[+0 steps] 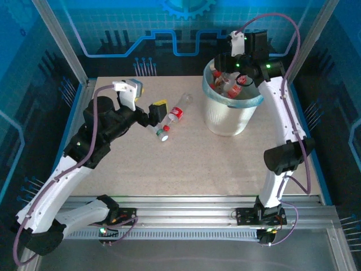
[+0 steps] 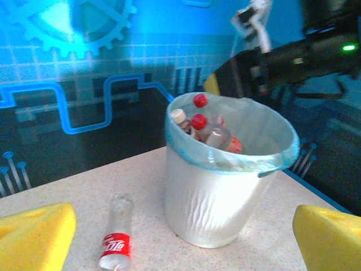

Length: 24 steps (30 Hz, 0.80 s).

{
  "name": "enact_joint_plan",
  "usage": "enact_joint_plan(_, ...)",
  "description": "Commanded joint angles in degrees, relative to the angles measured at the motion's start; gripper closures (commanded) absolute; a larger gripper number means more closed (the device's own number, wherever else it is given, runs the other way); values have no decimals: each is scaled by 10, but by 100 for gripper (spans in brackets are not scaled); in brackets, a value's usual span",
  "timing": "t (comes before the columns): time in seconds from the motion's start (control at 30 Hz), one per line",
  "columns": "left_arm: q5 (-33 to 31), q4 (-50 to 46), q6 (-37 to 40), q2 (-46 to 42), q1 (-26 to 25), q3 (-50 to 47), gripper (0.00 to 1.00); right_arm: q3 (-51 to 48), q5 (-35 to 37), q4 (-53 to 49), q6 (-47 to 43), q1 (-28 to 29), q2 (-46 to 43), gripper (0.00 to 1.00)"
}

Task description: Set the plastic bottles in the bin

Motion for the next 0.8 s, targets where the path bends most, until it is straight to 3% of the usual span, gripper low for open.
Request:
enact_joint_plan(0.0, -70, -48, -54, 15, 32, 37, 1, 18, 43, -5, -7, 54, -54, 47)
enact_joint_plan(0.2, -67, -164, -191, 64, 154, 58, 1, -5, 130, -2, -43, 184, -54, 38)
enact_joint_plan(0.4, -55, -209, -193, 102, 199, 41, 1, -78, 172, 48, 25, 274, -14, 34)
enact_joint_plan(0.6, -52, -213, -196, 104, 238, 4, 1, -50, 277, 21, 102, 313, 100, 28)
enact_joint_plan(0.77, -52, -205, -190, 89, 252, -23, 1, -50, 295, 26, 177, 316, 172, 24)
